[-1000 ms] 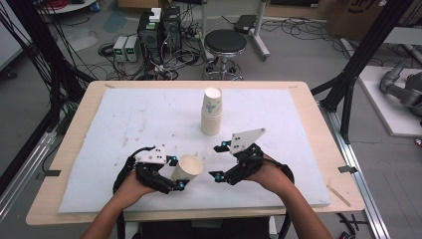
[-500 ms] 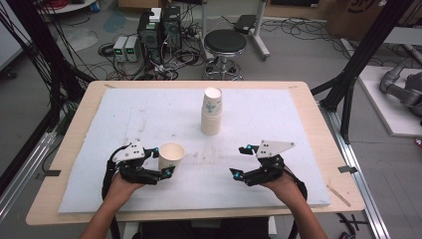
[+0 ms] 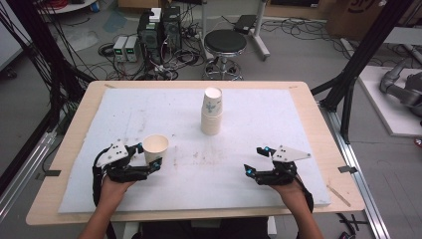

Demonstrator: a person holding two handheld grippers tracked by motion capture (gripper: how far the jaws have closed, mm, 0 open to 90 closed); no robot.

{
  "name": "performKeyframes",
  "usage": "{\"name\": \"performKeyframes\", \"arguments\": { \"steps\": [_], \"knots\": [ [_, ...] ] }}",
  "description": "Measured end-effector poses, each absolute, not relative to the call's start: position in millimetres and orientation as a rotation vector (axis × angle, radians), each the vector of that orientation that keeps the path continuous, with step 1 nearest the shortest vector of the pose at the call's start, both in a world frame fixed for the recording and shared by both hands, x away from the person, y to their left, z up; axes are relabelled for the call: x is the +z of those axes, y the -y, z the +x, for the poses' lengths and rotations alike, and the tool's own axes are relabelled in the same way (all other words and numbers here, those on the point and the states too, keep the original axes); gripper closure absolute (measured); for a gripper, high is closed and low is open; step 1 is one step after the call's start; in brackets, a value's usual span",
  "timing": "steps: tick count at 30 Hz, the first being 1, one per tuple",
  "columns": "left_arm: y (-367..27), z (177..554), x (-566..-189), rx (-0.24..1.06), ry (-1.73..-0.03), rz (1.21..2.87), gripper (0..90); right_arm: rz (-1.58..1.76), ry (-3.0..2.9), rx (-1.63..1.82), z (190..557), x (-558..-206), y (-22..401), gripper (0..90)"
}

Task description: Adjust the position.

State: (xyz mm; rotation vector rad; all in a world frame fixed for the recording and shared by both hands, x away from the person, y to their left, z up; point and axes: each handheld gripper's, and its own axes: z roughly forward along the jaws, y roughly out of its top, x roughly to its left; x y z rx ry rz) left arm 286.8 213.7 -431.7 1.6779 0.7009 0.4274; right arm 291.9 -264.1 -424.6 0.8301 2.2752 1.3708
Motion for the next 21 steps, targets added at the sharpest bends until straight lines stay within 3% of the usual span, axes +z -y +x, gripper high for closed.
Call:
{"name": "performKeyframes", "arguments": {
  "steps": [11,21],
  "knots": [
    [-222.8,283.2,-429.7,0.562,-0.743,1.576,28.9,0.865,-2.198,1.36,289.5,-423.2,276.2,22.3],
    [-230.2,286.0,-431.3,0.578,-0.768,1.548,28.9,0.898,-2.163,1.38,289.9,-424.3,279.2,22.3]
  ]
}}
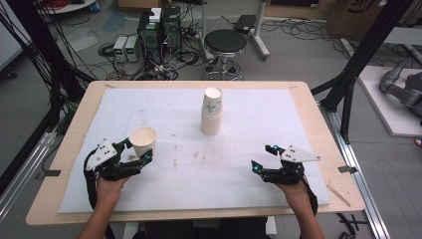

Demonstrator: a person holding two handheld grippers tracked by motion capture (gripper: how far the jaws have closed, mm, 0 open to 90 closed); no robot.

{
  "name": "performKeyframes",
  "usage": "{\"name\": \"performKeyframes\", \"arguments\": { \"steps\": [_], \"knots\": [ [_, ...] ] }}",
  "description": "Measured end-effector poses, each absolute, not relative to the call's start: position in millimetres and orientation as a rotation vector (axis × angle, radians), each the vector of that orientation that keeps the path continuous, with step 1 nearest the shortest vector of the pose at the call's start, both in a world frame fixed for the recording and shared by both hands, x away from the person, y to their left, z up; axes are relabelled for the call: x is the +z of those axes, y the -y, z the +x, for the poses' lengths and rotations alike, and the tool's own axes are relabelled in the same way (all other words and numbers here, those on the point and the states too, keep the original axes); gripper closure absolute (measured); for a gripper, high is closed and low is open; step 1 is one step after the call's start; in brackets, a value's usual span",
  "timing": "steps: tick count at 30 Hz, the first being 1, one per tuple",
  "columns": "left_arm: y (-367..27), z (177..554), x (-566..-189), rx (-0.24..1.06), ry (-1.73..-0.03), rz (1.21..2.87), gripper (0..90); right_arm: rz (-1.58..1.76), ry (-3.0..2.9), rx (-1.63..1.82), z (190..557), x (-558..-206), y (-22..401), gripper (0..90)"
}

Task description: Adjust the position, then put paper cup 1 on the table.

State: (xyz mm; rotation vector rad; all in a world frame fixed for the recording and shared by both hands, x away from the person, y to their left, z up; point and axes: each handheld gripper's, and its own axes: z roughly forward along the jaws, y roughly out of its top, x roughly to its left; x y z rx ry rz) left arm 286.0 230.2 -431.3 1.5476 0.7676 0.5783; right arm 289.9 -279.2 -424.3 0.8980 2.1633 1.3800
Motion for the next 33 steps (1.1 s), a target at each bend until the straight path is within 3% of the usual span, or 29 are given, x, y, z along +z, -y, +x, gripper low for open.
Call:
{"name": "performKeyframes", "arguments": {
  "steps": [19,33],
  "knots": [
    [-239.0,293.9,-434.4,0.606,-0.802,1.537,28.7,0.9,-2.174,1.366,286.3,-426.0,279.5,22.3],
    [-269.4,302.3,-442.1,0.665,-0.934,1.552,28.7,0.874,-2.187,1.361,282.6,-425.0,278.1,22.9]
  ]
}}
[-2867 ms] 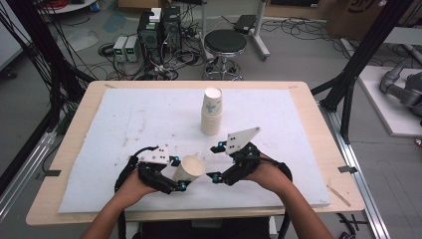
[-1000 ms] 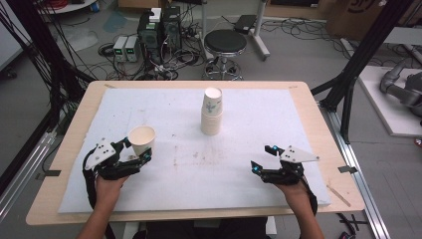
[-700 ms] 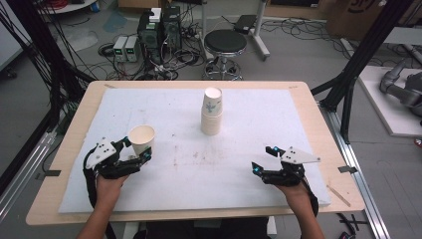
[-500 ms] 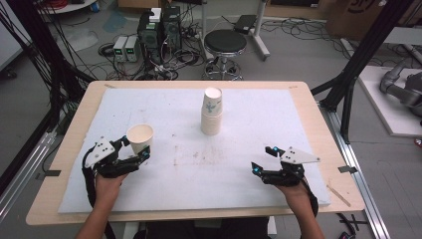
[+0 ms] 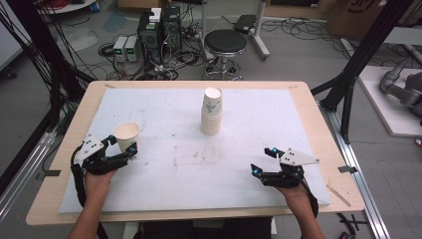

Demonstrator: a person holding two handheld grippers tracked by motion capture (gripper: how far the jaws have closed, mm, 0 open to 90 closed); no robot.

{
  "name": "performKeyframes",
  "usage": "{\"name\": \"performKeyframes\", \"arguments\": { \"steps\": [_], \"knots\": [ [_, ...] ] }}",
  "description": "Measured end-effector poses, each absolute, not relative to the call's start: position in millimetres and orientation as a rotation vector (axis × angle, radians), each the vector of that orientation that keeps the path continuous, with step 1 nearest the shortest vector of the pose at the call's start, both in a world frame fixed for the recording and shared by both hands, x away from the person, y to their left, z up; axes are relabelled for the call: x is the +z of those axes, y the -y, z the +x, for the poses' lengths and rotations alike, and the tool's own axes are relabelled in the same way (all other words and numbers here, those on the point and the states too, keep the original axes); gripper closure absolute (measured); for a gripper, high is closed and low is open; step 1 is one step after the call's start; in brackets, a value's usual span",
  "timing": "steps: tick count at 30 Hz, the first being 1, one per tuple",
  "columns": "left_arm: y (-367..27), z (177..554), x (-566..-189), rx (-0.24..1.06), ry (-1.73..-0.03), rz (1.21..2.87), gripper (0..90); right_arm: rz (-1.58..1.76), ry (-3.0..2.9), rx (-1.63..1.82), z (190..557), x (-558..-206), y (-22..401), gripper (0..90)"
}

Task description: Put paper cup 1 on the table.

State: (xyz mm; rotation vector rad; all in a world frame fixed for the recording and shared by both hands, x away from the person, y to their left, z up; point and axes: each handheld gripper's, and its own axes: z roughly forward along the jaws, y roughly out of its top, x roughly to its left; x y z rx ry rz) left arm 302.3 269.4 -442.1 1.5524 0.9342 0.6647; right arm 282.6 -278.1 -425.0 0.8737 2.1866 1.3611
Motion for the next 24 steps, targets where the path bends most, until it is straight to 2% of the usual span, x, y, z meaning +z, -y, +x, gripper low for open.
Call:
{"name": "performKeyframes", "arguments": {
  "steps": [8,14,24],
  "knots": [
    [-271.2,308.9,-447.3,0.662,-0.967,1.589,28.7,0.881,-2.186,1.356,281.1,-425.4,279.5,22.9],
    [-272.5,315.3,-456.4,0.613,-1.075,1.667,28.7,0.882,-2.194,1.35,281.0,-425.8,279.2,22.8],
    [-269.1,313.0,-456.0,0.631,-1.122,1.744,29.3,0.888,-2.192,1.352,280.5,-425.4,279.1,22.9]
  ]
}}
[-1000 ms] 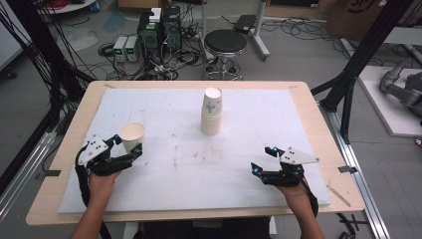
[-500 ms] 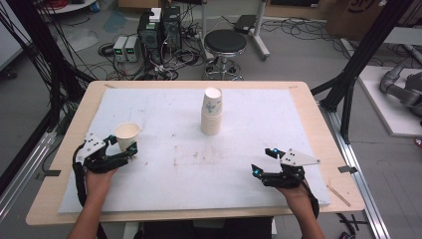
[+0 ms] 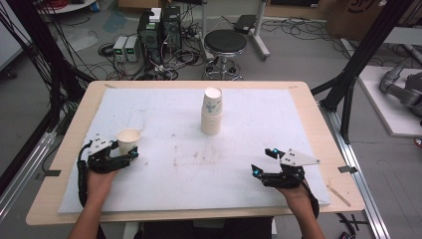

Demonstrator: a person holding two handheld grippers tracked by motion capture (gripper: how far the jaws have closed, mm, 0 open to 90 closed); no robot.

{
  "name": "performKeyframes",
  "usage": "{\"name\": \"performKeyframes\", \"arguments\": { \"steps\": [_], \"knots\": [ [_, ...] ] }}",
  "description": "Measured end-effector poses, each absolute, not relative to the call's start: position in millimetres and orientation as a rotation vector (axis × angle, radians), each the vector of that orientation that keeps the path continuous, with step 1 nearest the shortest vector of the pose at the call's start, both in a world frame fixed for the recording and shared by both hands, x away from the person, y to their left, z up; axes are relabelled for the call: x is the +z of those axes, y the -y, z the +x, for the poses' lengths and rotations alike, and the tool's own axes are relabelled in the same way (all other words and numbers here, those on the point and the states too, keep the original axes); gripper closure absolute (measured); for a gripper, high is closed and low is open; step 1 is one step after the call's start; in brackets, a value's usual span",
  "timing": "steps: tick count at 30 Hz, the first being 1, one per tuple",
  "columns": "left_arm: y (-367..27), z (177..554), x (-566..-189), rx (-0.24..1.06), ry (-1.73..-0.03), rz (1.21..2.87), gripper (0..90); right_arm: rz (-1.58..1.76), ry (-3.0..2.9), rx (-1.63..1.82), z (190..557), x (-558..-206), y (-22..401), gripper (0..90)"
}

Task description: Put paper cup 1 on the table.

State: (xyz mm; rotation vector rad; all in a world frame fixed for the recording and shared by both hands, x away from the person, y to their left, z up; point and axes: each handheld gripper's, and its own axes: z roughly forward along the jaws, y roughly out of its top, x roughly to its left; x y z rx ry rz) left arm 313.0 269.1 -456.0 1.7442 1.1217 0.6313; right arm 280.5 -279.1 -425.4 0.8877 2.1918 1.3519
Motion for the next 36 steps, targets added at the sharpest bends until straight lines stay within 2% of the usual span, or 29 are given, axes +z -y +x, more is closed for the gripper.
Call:
{"name": "performKeyframes", "arguments": {
  "steps": [15,20,24,36],
  "knots": [
    [-273.7,301.9,-457.3,0.567,-1.174,1.778,29.5,0.87,-2.2,1.358,281.8,-424.6,277.3,22.9],
    [-277.4,301.2,-456.0,0.512,-1.171,1.699,19.6,0.87,-2.2,1.356,281.8,-424.5,277.2,22.9],
    [-282.8,295.4,-448.3,0.502,-1.146,1.636,17.9,0.873,-2.199,1.354,281.6,-424.3,278.4,22.9],
    [-287.3,281.6,-421.8,0.63,-1.091,1.53,15.7,0.87,-2.198,1.348,281.4,-423.8,279.1,22.9]
  ]
}}
